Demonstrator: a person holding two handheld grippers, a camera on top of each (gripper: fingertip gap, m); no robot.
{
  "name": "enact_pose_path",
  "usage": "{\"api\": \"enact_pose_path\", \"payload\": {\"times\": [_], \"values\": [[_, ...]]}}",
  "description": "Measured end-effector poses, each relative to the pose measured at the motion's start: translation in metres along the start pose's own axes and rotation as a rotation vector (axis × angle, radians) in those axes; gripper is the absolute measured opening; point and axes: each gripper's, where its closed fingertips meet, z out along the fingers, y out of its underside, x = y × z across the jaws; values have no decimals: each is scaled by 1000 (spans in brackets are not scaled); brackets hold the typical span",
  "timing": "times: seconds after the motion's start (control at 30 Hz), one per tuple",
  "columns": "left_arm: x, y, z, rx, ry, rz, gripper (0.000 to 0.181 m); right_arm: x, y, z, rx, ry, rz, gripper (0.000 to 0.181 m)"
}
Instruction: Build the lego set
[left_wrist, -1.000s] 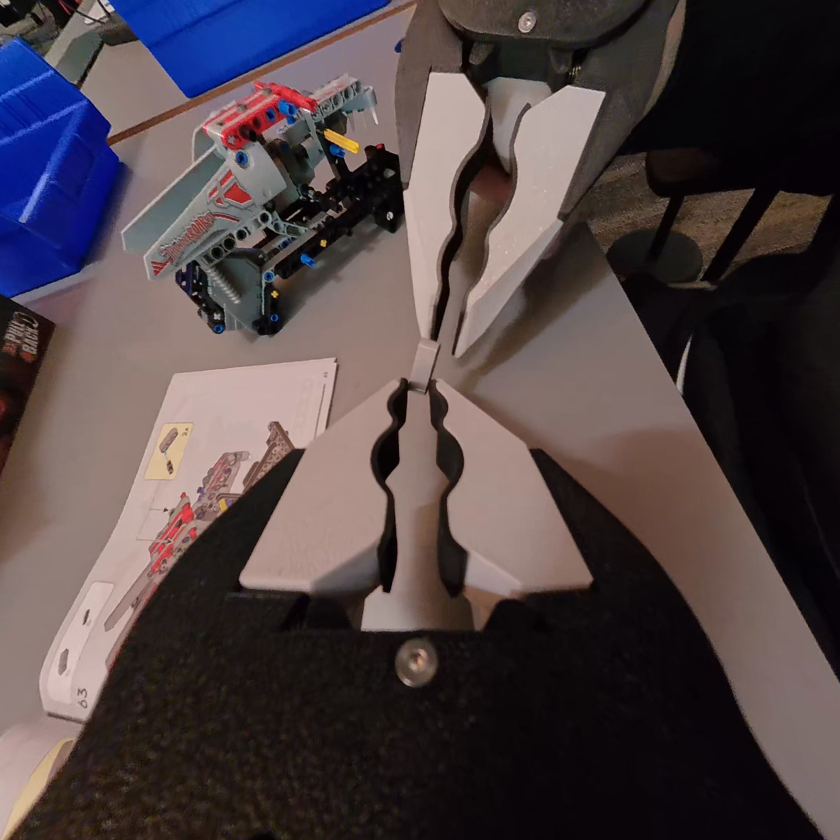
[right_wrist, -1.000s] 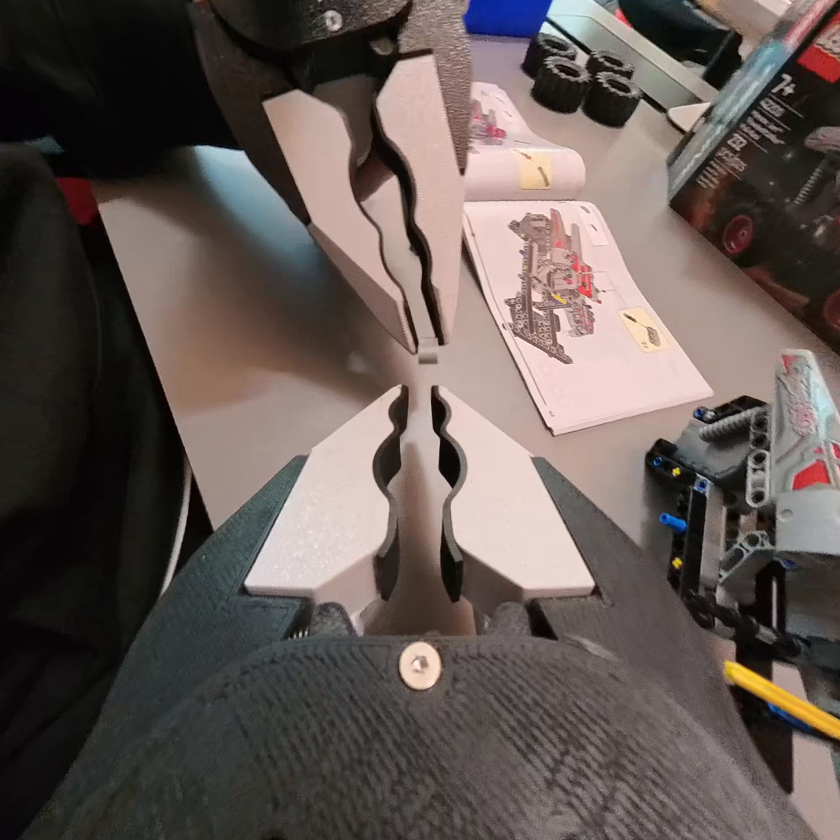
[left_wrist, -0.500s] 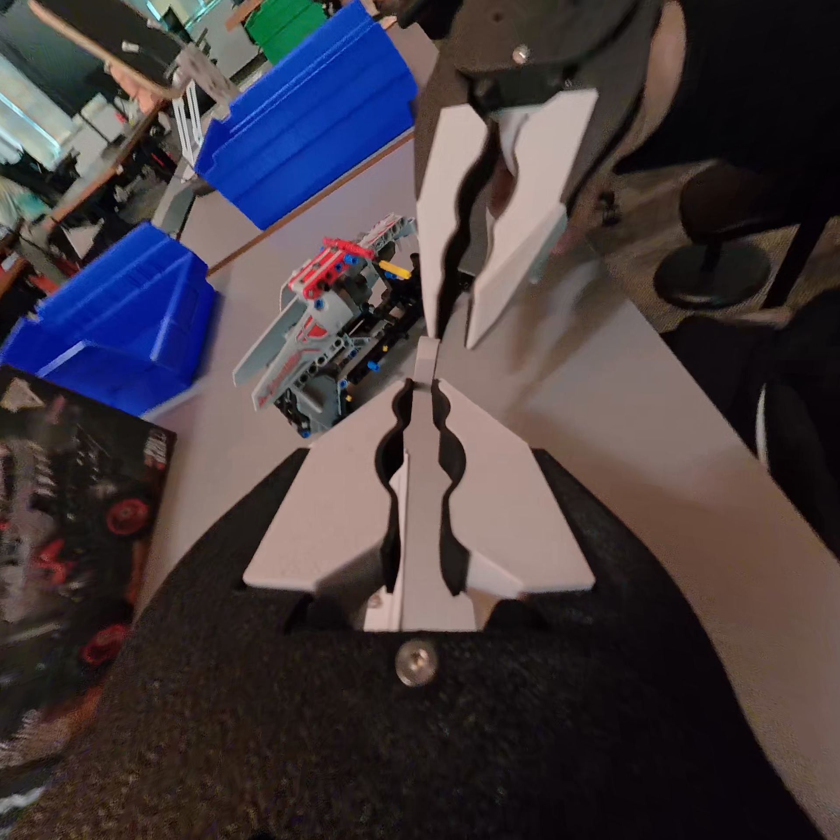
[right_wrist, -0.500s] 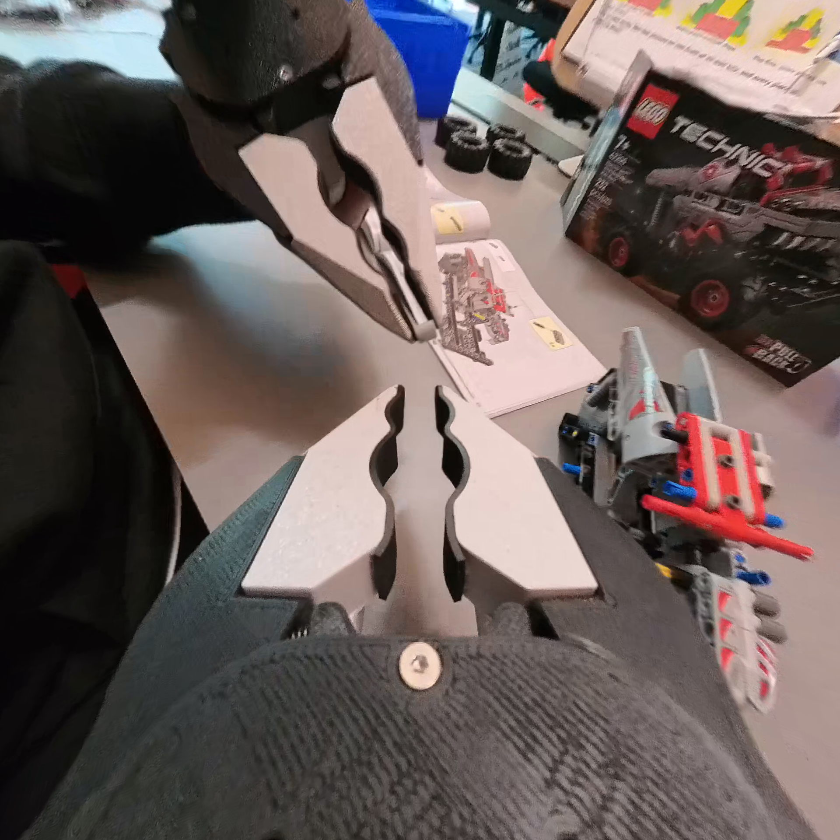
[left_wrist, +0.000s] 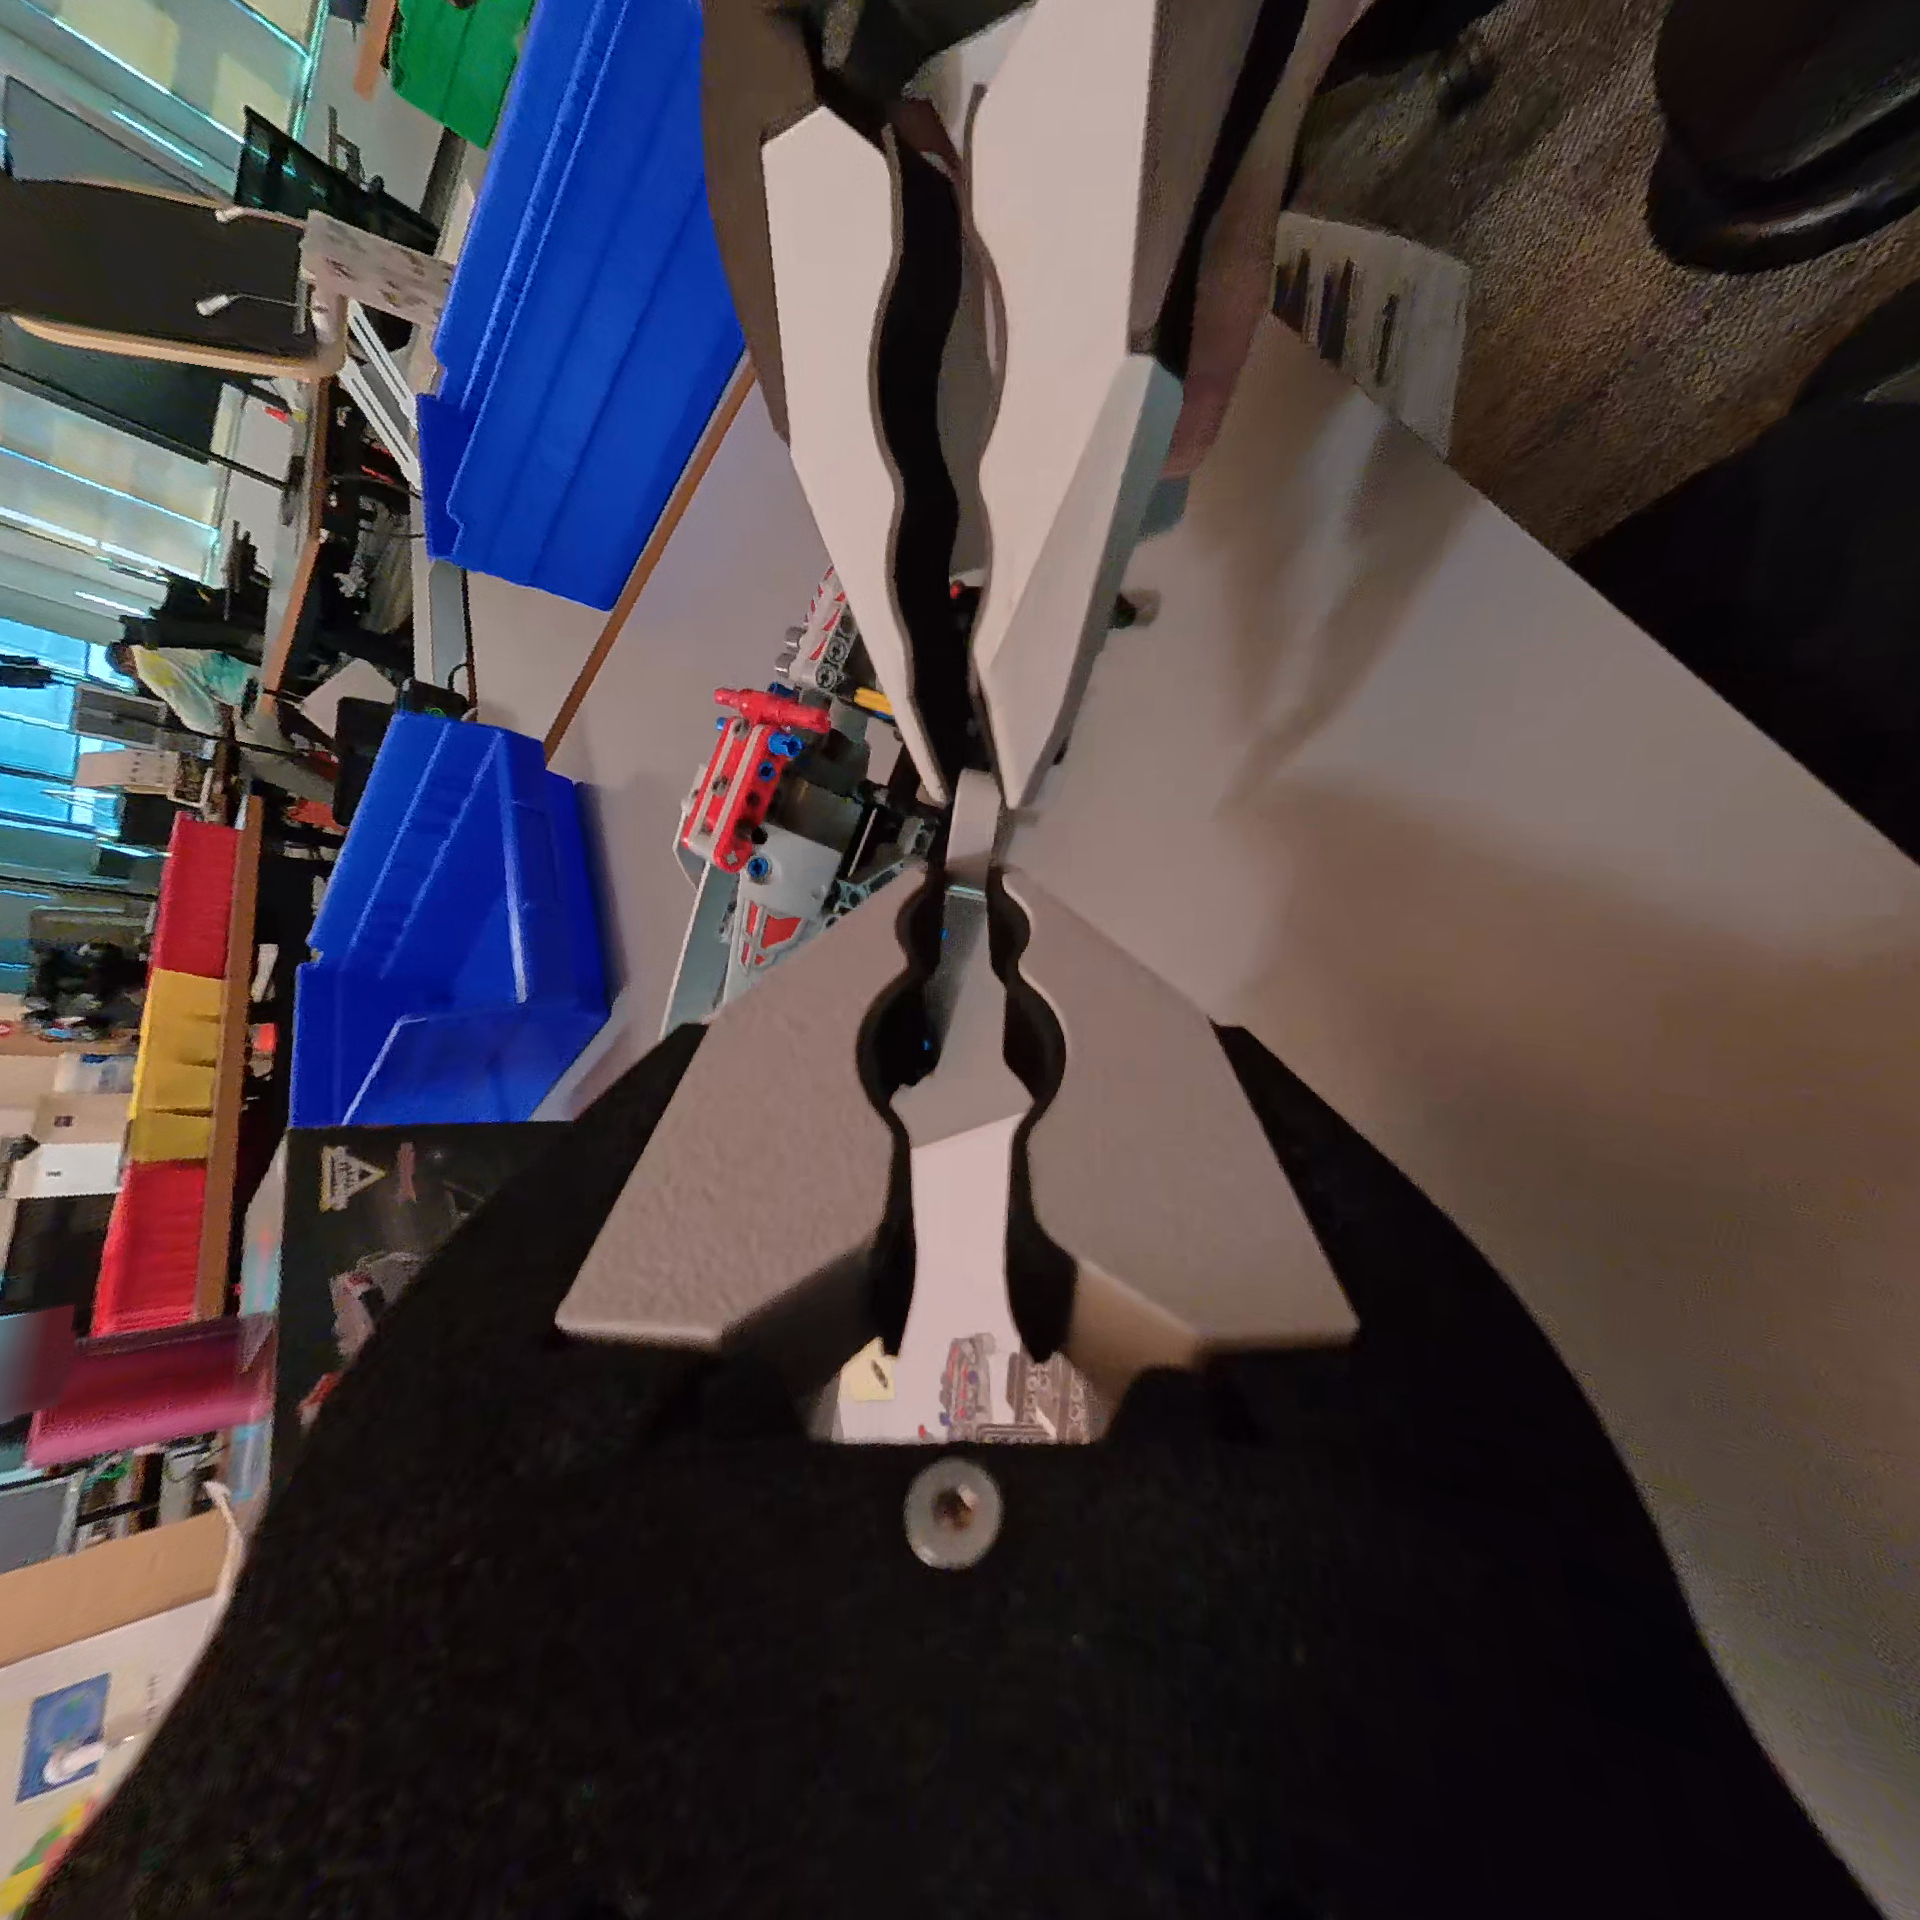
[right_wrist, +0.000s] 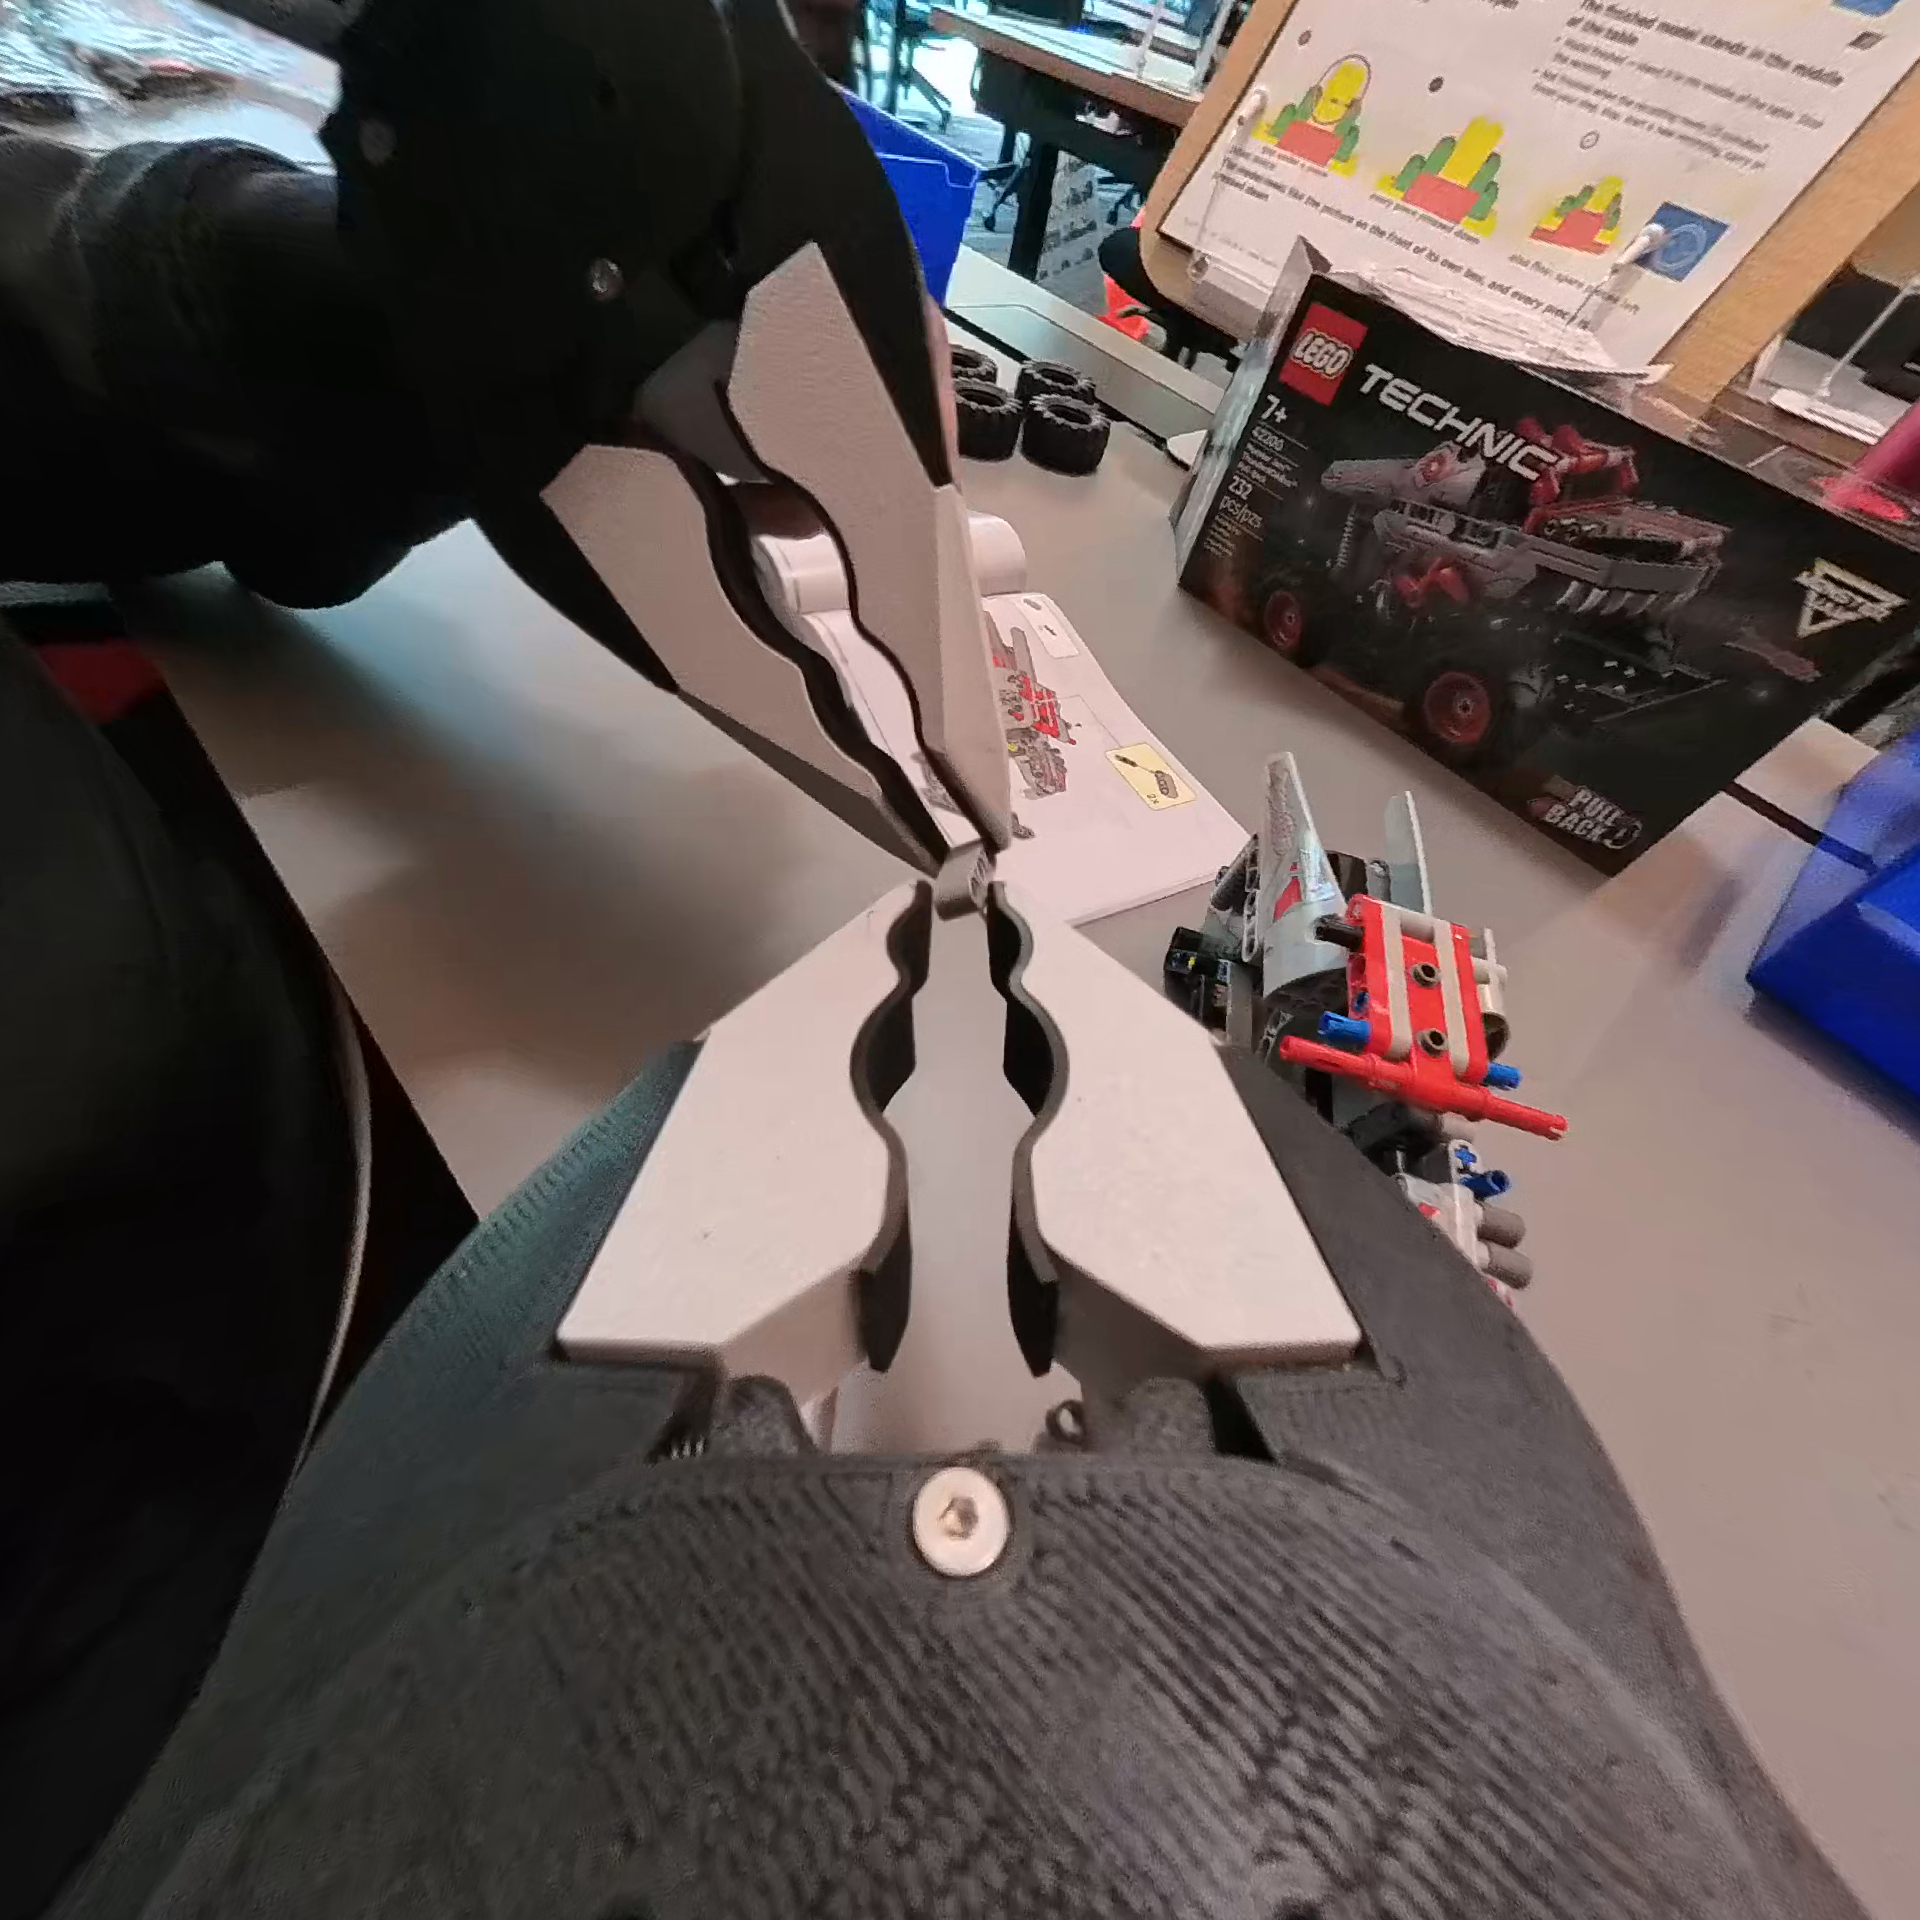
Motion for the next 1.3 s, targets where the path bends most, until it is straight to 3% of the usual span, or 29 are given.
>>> {"api": "enact_pose_path", "payload": {"times": [0.23,0.37,0.57,0.67,0.9,1.03,1.3], "values": [[5,0,7,-21,9,-71,6,-1,13,-1,-59,-5,-63,8],[-5,-5,3,-6,-227,-139,10,3,15,-11,-63,-10,-57,8],[-5,10,0,-108,-470,-67,13,31,13,-21,25,36,308,7],[-13,10,-3,-144,-556,27,13,30,12,-18,56,-18,513,7],[-33,2,-9,-183,-678,214,14,23,10,-15,59,-60,578,7],[-42,-3,-8,-211,-716,321,13,22,0,-16,134,-112,654,7],[-49,-10,-6,-200,-730,373,5,18,-7,-18,195,-179,719,7]]}}
